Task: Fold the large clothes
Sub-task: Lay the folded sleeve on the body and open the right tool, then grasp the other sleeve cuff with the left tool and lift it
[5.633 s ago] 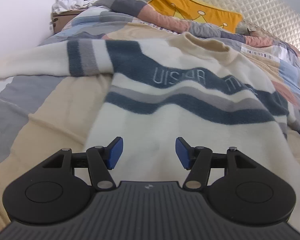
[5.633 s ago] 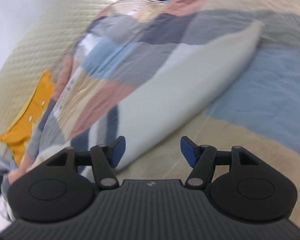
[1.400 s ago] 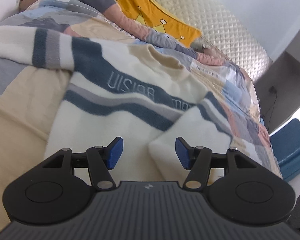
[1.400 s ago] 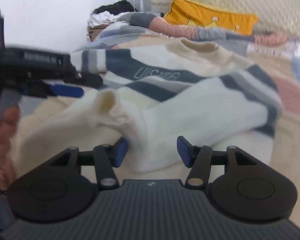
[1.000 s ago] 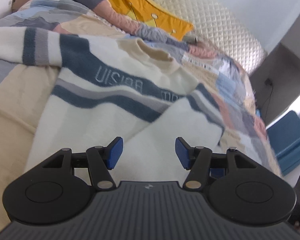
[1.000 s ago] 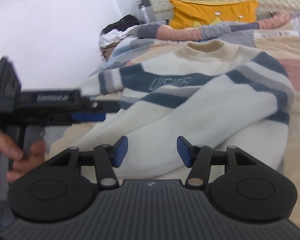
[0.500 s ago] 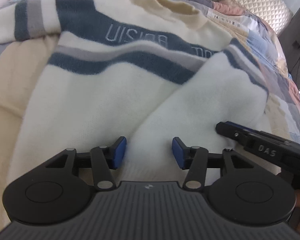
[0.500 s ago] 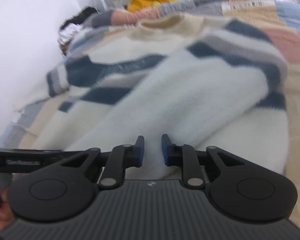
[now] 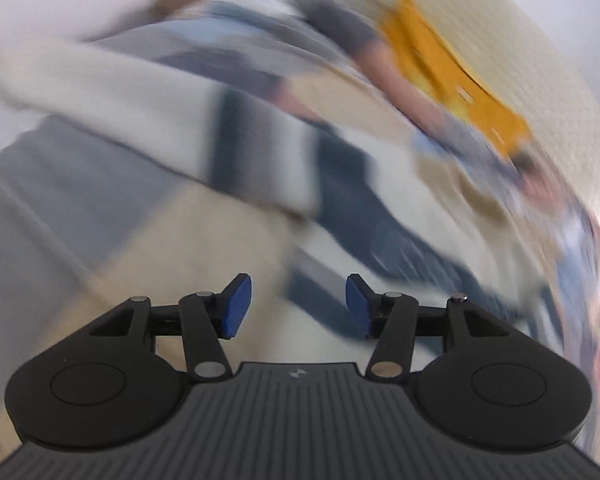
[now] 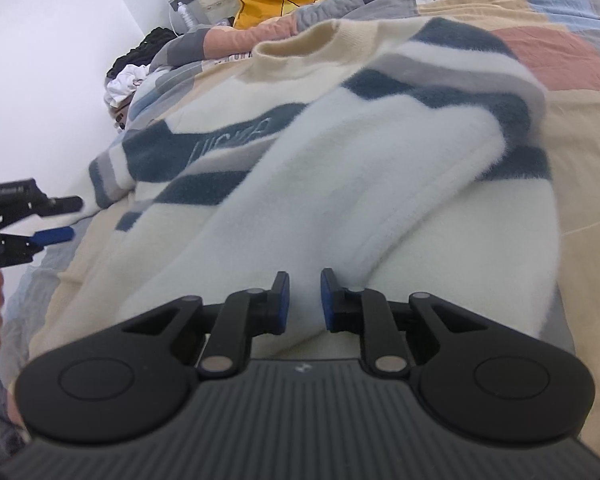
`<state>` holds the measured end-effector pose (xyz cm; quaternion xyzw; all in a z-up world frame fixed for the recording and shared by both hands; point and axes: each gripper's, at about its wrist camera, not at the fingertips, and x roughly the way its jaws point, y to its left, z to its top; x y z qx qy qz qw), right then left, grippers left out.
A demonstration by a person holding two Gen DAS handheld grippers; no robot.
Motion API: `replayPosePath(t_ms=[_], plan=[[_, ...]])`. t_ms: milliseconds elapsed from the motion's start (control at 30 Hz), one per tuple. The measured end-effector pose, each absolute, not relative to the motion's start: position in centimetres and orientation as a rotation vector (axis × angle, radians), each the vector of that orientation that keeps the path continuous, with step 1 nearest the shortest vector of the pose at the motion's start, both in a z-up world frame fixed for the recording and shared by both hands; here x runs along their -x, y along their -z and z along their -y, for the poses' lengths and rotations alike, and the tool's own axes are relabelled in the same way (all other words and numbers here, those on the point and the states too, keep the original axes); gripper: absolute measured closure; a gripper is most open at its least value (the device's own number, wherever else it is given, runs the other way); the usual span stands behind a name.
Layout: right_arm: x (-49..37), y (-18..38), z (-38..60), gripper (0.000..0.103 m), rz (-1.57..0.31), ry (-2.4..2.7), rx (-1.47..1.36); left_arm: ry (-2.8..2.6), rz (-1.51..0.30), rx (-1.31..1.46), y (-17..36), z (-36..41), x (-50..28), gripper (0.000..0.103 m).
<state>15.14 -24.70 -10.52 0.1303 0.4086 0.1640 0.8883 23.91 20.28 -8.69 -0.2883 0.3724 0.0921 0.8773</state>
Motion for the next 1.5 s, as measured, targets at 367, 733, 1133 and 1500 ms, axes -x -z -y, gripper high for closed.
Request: replayPosePath(t_ms=[367,733,1133,1500], plan=[[-16.4,11.0,24.2,0.085,-0.842,-0.349,-0.231,-0.444,-0.648,0.910,12.2,-40.0,-23.9,0.044],[-17.8,11.3,22.9,0.085,-0.838,-0.332,-0.184,-0.535,-0.431,1.154,16.6,-50.3,-24.4,0.041],[-18.5,11.4,21.5,0.084,-0.830,-0.289,-0.134,-0.645,-0.421,0.814,13.6,-52.8,-28.6,0.093],[-16.3,9.8,22.9,0.081,-0.768,-0.265,-0.193,-0.538,-0.342,0.424,-1.8,-44.1,-29.8,0.094]])
